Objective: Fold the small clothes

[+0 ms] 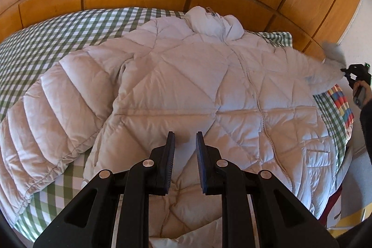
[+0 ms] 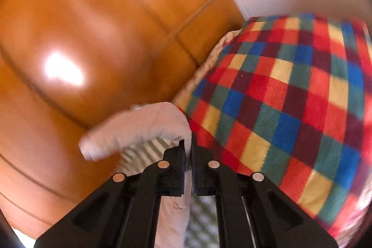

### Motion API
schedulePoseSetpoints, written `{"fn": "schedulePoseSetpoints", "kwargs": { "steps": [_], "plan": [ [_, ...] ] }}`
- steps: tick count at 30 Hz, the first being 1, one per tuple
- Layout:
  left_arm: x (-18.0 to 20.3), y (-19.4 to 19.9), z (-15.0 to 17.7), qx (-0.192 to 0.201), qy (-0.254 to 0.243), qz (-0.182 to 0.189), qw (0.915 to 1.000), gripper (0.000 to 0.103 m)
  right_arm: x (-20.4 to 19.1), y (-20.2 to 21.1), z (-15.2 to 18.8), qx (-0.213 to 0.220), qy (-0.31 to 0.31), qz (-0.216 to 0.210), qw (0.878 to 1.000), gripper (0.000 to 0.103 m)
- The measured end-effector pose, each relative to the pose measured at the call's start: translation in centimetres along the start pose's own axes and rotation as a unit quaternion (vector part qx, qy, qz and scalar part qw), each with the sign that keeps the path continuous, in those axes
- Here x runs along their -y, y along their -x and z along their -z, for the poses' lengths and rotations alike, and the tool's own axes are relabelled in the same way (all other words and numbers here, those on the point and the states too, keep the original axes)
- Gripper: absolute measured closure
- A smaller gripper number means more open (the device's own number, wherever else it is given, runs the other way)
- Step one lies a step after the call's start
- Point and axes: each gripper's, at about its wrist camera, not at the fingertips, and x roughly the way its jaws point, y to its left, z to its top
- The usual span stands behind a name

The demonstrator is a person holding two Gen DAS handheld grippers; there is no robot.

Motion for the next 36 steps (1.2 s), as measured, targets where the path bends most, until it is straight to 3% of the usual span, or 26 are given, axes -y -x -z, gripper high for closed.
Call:
{"fn": "schedulePoseSetpoints", "kwargs": {
  "steps": [2,7,11,14,15,16,18,20,24,27,28,29,30,31,34,36],
  "plan": [
    [0.0,0.3,0.0,0.003,-0.001,0.004,1.0000,0.087,0.1,0.7,-0.3,0.001,-0.020,-0.041,0.999,0.099],
    [0.0,1.6,-0.1,0.014,0.004,0.016,0.9998,0.087,-5.0,1.6,1.6,-0.031,0.042,-0.125,0.991,0.099],
    [0.1,2.9,-0.1,0.026,0.008,0.034,0.9990,0.087,-12.5,1.9,6.3,-0.081,0.132,-0.204,0.967,0.099],
    [-0.2,3.4,-0.2,0.031,0.018,0.047,0.9982,0.087,-19.0,1.8,13.1,-0.134,0.220,-0.249,0.934,0.099],
    [-0.3,3.5,-0.2,0.031,0.021,0.050,0.9981,0.082,-21.0,1.7,16.0,-0.148,0.255,-0.253,0.921,0.099],
    [-0.5,3.5,-0.2,0.031,0.027,0.057,0.9975,0.071,-22.9,1.3,19.2,-0.165,0.289,-0.257,0.907,0.099],
    [-1.3,3.6,-0.4,0.034,0.046,0.067,0.9961,0.064,-25.5,0.3,24.9,-0.204,0.335,-0.260,0.882,0.099],
    [-1.7,3.7,-0.5,0.034,0.054,0.076,0.9950,0.064,-27.2,-0.4,30.5,-0.234,0.386,-0.255,0.855,0.099],
    [-3.0,3.6,-1.4,0.036,0.071,0.085,0.9932,0.064,-27.8,-1.5,40.3,-0.284,0.477,-0.217,0.803,0.098],
    [-4.2,3.1,-2.7,0.037,0.096,0.107,0.9889,0.064,-26.5,-1.6,43.4,-0.302,0.510,-0.202,0.780,0.091],
    [-4.4,2.9,-3.0,0.037,0.102,0.113,0.9877,0.059,-26.0,-1.6,43.8,-0.308,0.516,-0.203,0.773,0.087],
    [-4.6,2.5,-3.4,0.038,0.109,0.124,0.9855,0.054,-25.7,-1.1,44.3,-0.317,0.518,-0.208,0.767,0.072],
    [-4.8,2.2,-3.8,0.040,0.119,0.131,0.9834,0.047,-25.3,-0.8,44.1,-0.322,0.516,-0.210,0.765,0.062],
    [-5.0,1.8,-4.3,0.042,0.132,0.136,0.9810,0.046,-25.0,-0.4,43.9,-0.319,0.514,-0.208,0.768,0.044],
    [-5.6,0.0,-5.9,0.039,0.156,0.145,0.9763,0.046,-23.3,2.5,41.4,-0.296,0.497,-0.229,0.783,0.034],
    [-6.4,-1.5,-6.9,0.034,0.173,0.140,0.9744,0.046,-21.0,4.2,38.1,-0.272,0.475,-0.228,0.805,0.025]
  ]
}}
